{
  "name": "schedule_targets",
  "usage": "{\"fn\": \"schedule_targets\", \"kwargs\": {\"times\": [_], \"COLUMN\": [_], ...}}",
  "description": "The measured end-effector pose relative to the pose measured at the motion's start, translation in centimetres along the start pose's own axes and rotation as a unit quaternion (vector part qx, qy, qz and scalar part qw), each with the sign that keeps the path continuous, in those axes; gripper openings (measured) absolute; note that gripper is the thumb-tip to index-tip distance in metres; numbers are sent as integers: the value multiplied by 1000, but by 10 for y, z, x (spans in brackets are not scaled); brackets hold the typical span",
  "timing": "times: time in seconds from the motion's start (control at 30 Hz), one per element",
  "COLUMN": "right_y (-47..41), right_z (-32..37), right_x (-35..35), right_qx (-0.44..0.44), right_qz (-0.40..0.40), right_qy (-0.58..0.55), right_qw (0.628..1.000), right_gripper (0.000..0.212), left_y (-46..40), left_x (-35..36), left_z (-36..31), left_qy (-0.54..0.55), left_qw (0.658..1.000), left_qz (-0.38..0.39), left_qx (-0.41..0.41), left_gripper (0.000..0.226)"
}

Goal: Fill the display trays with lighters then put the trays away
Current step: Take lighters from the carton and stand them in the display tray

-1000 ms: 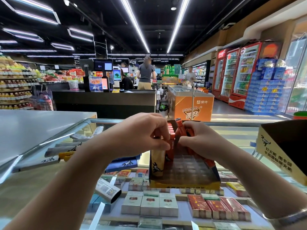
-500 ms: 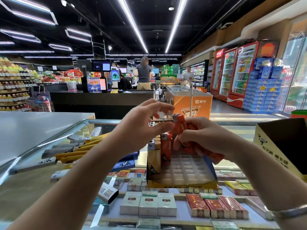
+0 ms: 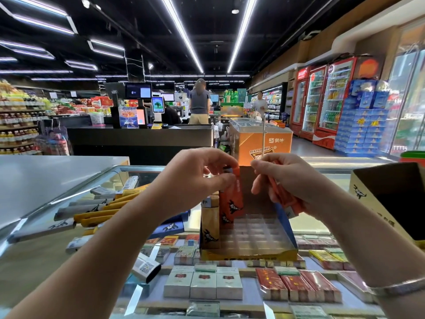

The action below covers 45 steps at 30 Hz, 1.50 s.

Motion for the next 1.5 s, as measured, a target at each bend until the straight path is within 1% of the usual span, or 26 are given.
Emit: {"fn": "schedule_targets", "kwargs": {"times": [0.07,0.13,0.27,0.4,0.57,0.67,0.73,0.8,0.87,0.93,1.0,1.1,1.17,1.23,1.3,1.37,1.43,1.5], "right_y": [-1,-2,-1,0,-3,-6,-6,-7,-6,-5,-3,-1,0,-1,-5,-9,-13,-15], "right_z": [0,1,2,2,-3,-11,-14,-15,-14,-11,-8,-5,-2,1,0,1,-2,-7], "right_x": [-6,-8,-6,-6,-6,-6,-5,-4,-3,-1,4,9,11,9,0,-17,-31,-40], "right_qx": [-3,-11,-16,-17,13,51,78,106,120,123,126,127,113,94,63,11,-25,-33], "right_qz": [-44,-63,-66,-70,-78,-82,-79,-68,-59,-49,-30,-6,12,14,-38,-120,-185,-219], "right_qy": [-9,-13,-7,-4,-18,-52,-114,-195,-252,-287,-318,-341,-342,-337,-306,-233,-145,-63], "right_qw": [999,998,998,997,997,994,987,973,958,949,939,931,933,937,949,965,972,973], "right_gripper": [17,17,17,18,19,15,12,11,12,16,21,18,12,12,5,11,13,9], "left_y": [2,4,8,10,11,13,13,12,12,12,13,10,7,4,1,-2,-3,-4], "left_x": [4,8,20,24,18,17,17,19,20,18,14,4,-7,-17,-26,-30,-28,-23], "left_z": [-3,-4,-4,-7,-13,-14,-14,-16,-25,-35,-40,-40,-34,-27,-19,-13,-12,-13], "left_qy": [-49,-89,-158,-225,-321,-341,-325,-291,-253,-226,-198,-130,-74,-27,16,62,68,47], "left_qw": [998,994,984,969,940,932,938,950,960,963,964,974,979,979,978,978,983,991], "left_qz": [16,33,67,74,64,65,61,52,31,-8,-57,-110,-149,-185,-204,-198,-168,-128], "left_qx": [29,43,51,73,102,109,101,102,119,147,166,149,117,77,34,0,-3,6], "left_gripper": [17,15,11,9,23,46,57,64,66,60,45,24,17,23,27,24,18,18]}}
Point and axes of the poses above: each hand's wrist, its own y-axis away from the middle knuckle, its own x-axis out of the palm, z = x × y, the point moved 8 cm from there along -y, towards the middle knuckle, and after that the axes turned 13 degrees about -z, right-handed, at the moved point
